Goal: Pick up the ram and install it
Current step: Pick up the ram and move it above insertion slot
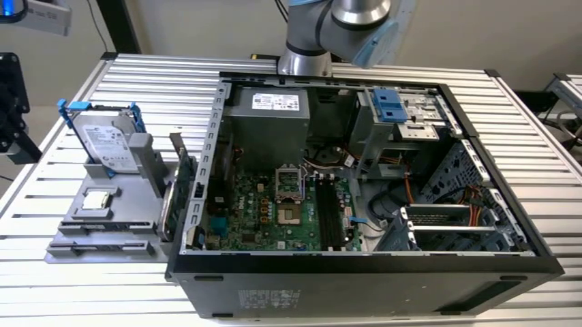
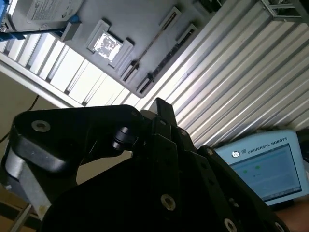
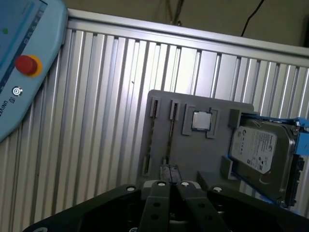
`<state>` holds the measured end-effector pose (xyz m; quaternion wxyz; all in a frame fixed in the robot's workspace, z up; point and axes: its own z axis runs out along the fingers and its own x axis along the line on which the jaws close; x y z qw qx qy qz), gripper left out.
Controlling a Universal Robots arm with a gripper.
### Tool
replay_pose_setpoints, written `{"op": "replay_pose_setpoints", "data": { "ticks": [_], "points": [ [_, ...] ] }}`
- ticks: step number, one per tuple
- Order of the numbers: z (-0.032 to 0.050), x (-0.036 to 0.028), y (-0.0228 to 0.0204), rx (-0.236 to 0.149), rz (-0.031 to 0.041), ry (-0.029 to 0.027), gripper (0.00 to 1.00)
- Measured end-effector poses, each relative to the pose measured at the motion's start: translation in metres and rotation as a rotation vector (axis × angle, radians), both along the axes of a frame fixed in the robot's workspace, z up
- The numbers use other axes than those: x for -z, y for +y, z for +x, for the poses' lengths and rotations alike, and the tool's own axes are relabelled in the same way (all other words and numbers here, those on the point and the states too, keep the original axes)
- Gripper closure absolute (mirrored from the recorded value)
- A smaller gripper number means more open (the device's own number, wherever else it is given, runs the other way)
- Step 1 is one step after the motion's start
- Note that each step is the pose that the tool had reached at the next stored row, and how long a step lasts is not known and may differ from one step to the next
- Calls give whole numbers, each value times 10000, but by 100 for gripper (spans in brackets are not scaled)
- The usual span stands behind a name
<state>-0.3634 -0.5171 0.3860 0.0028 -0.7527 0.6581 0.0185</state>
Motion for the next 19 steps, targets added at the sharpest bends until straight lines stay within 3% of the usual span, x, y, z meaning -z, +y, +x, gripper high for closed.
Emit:
{"op": "replay_pose_setpoints", "data": {
  "ticks": [9, 10, 19],
  "points": [
    [-2, -2, 0, 0, -2, 13, 100],
    [-3, -2, 0, 0, -2, 12, 0],
    [-6, -1, 0, 0, -2, 11, 0]
  ]
}}
